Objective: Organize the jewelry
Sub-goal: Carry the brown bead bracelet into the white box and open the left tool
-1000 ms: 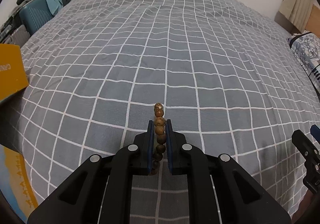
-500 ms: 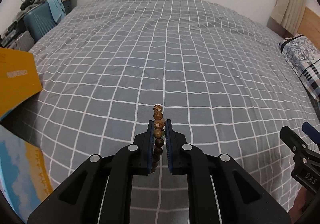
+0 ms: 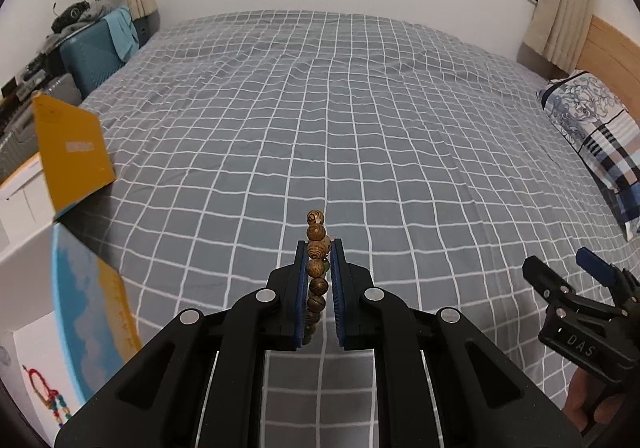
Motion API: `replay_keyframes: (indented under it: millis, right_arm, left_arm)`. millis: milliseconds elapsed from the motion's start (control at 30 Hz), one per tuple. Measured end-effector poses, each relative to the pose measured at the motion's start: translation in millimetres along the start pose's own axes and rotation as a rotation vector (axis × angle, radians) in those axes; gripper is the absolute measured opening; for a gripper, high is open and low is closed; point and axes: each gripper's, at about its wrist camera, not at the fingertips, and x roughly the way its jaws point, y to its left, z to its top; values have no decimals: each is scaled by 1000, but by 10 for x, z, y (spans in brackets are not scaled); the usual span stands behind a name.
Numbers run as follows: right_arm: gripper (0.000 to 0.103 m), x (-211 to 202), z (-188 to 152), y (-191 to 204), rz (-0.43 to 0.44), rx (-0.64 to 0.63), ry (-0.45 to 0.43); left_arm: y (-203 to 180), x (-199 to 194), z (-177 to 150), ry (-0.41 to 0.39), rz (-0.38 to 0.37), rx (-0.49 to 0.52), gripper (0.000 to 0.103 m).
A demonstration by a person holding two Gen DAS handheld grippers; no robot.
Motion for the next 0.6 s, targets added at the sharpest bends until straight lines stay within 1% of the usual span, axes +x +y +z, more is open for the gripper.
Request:
replay_keyframes:
  millis: [200, 433, 600]
  right_arm:
    - [94, -244, -92, 40, 14, -3, -20]
    - [94, -425, -187, 115, 7, -7, -26]
    - [94, -529, -224, 249, 9, -23, -32]
  left_arm:
    - [64, -209, -138, -7, 14, 12, 11]
    - [261, -310, -376, 4, 39, -6, 11]
    - [361, -427, -486, 3, 48, -14, 11]
